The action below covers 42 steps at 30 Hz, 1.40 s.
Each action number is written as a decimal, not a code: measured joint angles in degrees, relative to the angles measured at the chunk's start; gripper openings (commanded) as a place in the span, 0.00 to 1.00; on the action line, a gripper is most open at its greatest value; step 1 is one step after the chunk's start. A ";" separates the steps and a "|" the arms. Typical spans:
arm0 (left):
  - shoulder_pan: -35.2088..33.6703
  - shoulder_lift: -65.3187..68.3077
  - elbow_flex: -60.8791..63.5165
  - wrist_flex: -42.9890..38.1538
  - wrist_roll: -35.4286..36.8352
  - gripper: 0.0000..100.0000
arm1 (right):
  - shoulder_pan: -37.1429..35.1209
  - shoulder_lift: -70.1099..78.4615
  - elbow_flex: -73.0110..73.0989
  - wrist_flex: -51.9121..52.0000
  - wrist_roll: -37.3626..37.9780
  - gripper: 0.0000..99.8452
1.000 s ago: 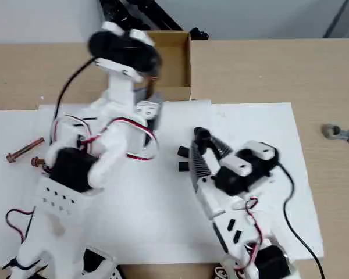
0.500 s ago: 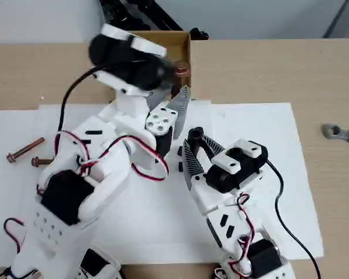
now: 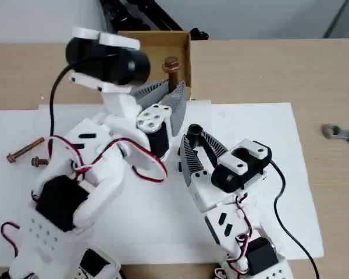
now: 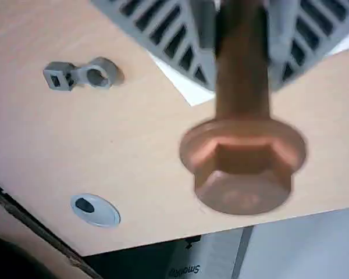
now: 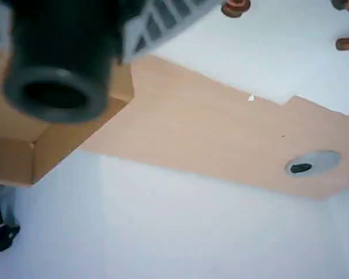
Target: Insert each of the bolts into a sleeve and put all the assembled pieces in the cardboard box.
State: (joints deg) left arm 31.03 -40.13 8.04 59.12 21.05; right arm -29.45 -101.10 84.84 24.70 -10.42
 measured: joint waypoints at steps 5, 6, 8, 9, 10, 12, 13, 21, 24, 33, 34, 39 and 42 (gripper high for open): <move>1.85 1.05 0.79 -1.41 0.00 0.00 | 0.00 0.00 0.35 0.00 0.00 0.00; 2.73 1.05 0.79 -1.49 0.00 0.00 | 0.00 0.00 0.35 0.00 0.00 0.00; 4.57 1.23 1.14 -1.67 0.00 0.00 | 0.00 0.00 0.35 0.00 0.00 0.00; 5.19 1.41 1.49 -1.85 0.00 0.00 | 0.00 0.00 0.35 0.00 0.00 0.00; 5.89 1.41 2.29 -1.85 0.00 0.00 | 0.00 0.00 0.35 0.00 0.00 0.00; 6.33 1.41 3.87 -1.85 0.00 0.00 | 0.00 0.00 0.35 0.00 0.00 0.00; 6.33 1.41 4.57 -1.85 0.00 0.00 | 0.00 0.00 0.35 0.00 0.00 0.00; 6.33 1.58 7.03 -2.46 1.23 0.00 | 0.00 0.00 0.35 0.00 0.00 0.00; 5.98 1.58 7.03 -2.81 1.23 0.00 | 0.00 0.00 0.35 0.00 0.00 0.00; 5.71 3.78 6.95 -6.42 -0.70 0.00 | 0.00 0.00 0.35 0.00 0.00 0.00; 5.63 4.57 7.21 -6.51 -0.70 0.00 | 0.00 0.00 0.35 0.00 0.00 0.00; 5.71 5.71 8.18 -6.51 -0.70 0.00 | 0.00 0.00 0.35 0.00 0.00 0.00; 5.71 5.71 9.23 -6.51 -1.23 0.00 | 0.00 0.00 0.35 0.00 0.00 0.00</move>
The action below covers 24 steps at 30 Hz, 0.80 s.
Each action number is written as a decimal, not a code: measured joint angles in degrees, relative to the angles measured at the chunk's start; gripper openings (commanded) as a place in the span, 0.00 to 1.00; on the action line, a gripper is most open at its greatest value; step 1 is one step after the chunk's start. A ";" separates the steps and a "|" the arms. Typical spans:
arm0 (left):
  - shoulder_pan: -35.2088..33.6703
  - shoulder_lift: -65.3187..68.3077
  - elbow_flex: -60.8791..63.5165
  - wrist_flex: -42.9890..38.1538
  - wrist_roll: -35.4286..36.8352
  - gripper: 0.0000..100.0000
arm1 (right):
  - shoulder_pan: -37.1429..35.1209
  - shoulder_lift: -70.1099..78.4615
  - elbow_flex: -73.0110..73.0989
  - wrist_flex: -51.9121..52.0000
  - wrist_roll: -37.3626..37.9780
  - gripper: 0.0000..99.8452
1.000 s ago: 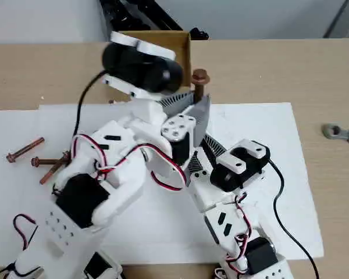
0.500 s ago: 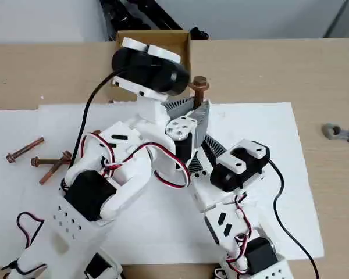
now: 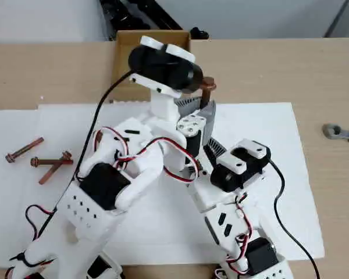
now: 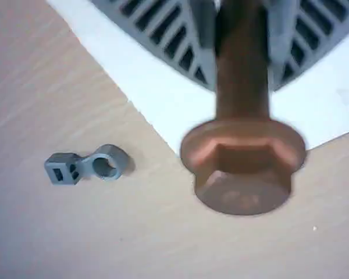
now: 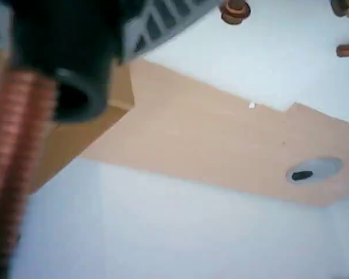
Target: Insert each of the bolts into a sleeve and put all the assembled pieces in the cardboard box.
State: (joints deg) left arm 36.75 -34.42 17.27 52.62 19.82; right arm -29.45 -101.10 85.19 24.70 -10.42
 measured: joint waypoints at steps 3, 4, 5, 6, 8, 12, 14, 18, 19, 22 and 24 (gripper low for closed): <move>-1.32 0.00 0.44 -0.44 -0.97 0.00 | 0.00 0.00 0.00 0.00 0.00 0.00; -2.11 0.00 0.53 -0.53 -1.05 0.00 | 0.00 0.00 0.00 0.00 0.00 0.00; -2.46 0.00 0.53 -0.53 -1.14 0.00 | 0.00 0.00 0.00 0.00 0.00 0.00; -2.99 0.00 0.53 -0.53 -1.32 0.00 | 0.00 0.00 0.00 0.00 0.00 0.00; -2.99 0.09 0.53 -0.53 -1.32 0.00 | -0.09 0.00 0.00 0.00 0.00 0.00; -3.16 0.18 0.53 -0.53 -1.32 0.00 | -0.09 0.00 0.00 0.00 0.00 0.00; -3.16 0.18 1.32 -0.79 -1.32 0.00 | -0.09 0.09 0.09 0.00 0.00 0.00; -3.08 0.18 3.87 -2.73 -1.32 0.00 | -0.26 0.18 0.09 0.00 0.00 0.00; -3.08 0.18 4.13 -2.99 -1.32 0.00 | -0.35 0.18 0.09 0.00 0.00 0.00; -3.08 0.18 4.22 -3.16 -1.32 0.00 | -0.35 0.18 0.09 0.00 0.00 0.00; -3.08 0.18 4.22 -3.16 -1.32 0.00 | -0.35 0.18 0.09 0.00 0.00 0.00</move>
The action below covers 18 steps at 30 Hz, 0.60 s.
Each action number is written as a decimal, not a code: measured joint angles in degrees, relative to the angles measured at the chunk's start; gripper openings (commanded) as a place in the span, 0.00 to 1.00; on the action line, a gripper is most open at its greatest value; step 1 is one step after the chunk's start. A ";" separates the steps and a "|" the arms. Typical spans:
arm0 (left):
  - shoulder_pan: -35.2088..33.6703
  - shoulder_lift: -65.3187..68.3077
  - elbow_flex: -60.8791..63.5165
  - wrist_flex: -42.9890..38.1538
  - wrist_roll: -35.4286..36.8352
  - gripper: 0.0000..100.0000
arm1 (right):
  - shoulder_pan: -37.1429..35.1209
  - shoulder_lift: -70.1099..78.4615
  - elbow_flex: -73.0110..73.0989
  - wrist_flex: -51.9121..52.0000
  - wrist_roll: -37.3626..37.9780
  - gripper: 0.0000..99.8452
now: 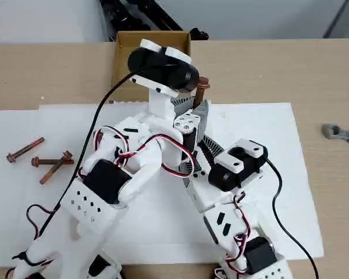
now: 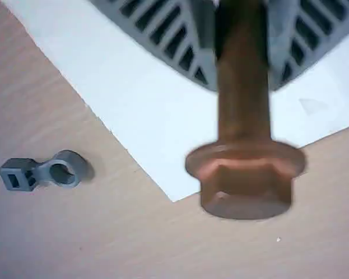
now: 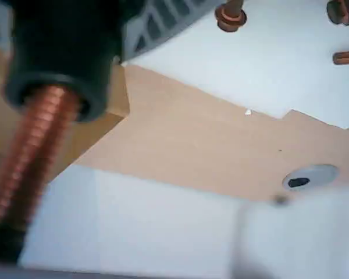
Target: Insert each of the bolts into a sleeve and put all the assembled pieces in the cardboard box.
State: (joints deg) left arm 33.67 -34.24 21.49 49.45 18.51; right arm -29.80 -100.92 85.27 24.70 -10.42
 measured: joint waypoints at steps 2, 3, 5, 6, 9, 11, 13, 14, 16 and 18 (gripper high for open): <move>0.00 0.00 0.00 0.00 0.00 0.00 | 0.00 0.00 0.00 0.00 0.00 0.00; 0.00 0.00 0.00 0.09 0.00 0.00 | 0.00 0.00 0.00 0.00 0.00 0.00; 0.00 0.00 0.00 1.05 0.00 0.00 | 0.00 0.00 0.00 0.00 0.00 0.00; 0.00 0.00 -0.09 1.49 0.00 0.00 | -0.09 0.00 0.00 0.09 0.00 0.00; 0.00 -0.09 -0.09 2.29 0.00 0.00 | -0.09 0.00 0.00 0.09 0.00 0.00; -0.09 -0.97 -0.09 2.99 0.00 0.00 | -0.09 0.00 0.09 0.09 0.00 0.00; -0.09 -2.55 0.26 3.69 0.00 0.00 | -0.09 0.00 0.09 0.09 0.00 0.00; -0.09 -3.34 0.62 3.78 0.00 0.00 | -0.09 0.00 0.00 0.09 0.00 0.00; -0.09 -4.84 2.02 3.96 0.00 0.00 | -0.09 0.00 0.00 0.09 0.00 0.00; 0.35 -6.15 3.78 3.96 0.00 0.00 | -0.09 0.00 0.00 0.09 0.00 0.00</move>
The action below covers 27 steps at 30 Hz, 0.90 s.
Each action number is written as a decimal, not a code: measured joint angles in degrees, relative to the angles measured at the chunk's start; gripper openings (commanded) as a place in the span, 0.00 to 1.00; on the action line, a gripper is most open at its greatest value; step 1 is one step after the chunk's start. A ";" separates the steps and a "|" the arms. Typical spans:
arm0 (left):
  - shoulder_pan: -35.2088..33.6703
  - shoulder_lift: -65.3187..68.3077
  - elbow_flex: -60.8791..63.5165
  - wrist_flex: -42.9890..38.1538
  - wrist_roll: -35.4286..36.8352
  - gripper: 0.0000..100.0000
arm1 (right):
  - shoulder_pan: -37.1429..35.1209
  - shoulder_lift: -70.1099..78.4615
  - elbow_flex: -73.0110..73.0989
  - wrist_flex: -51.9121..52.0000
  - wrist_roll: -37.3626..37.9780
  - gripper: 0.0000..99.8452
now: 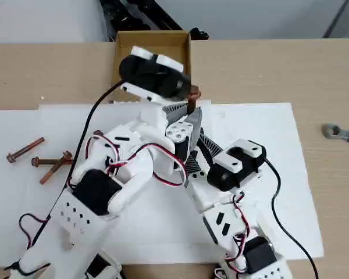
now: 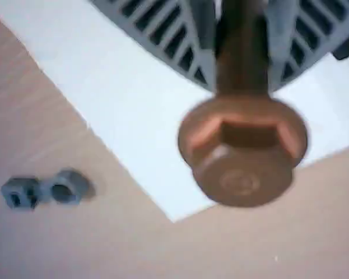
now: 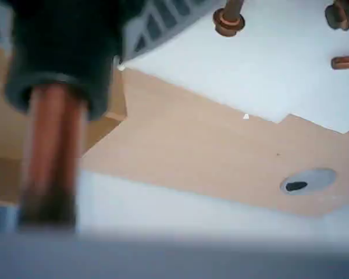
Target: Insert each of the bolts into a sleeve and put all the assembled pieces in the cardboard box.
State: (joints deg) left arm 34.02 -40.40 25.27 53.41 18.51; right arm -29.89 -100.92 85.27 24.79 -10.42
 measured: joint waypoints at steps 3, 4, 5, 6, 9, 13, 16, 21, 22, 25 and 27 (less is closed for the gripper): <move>1.41 -1.32 1.85 -0.18 -0.44 0.00 | 0.00 0.00 0.09 0.00 0.00 0.00; 2.11 -1.67 2.02 -0.18 -0.44 0.01 | 0.00 0.00 0.09 0.00 0.00 0.00; 2.55 -1.67 2.11 -0.18 -0.53 0.01 | 0.09 0.00 0.09 0.00 0.00 0.00; 2.90 -1.67 2.20 -0.18 -0.53 0.01 | 0.26 0.00 0.09 0.00 0.00 0.00; 2.90 -1.67 2.20 -0.26 -0.53 0.02 | 0.35 0.00 0.09 0.00 0.00 0.00; 2.99 -1.85 2.20 0.35 -3.34 0.11 | 0.35 0.00 0.09 0.00 0.00 0.00; 3.60 -1.76 2.29 3.60 -2.90 0.15 | 0.53 -0.09 0.00 0.00 -0.09 0.00; 3.69 -1.85 0.88 8.53 -2.02 0.17 | 0.44 0.00 0.09 0.00 2.02 0.00; 3.43 -1.85 0.62 9.23 -1.85 0.17 | 0.35 0.00 0.09 0.00 2.29 0.00; 1.67 -1.85 -0.62 11.08 -1.93 0.17 | 0.09 0.09 0.09 0.00 2.55 0.00; -0.44 -1.76 -1.32 12.48 -1.67 0.16 | 0.44 0.00 -0.09 0.00 2.64 0.00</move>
State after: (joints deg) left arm 33.58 -42.15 23.96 65.89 16.84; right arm -29.45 -100.92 85.19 24.79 -7.78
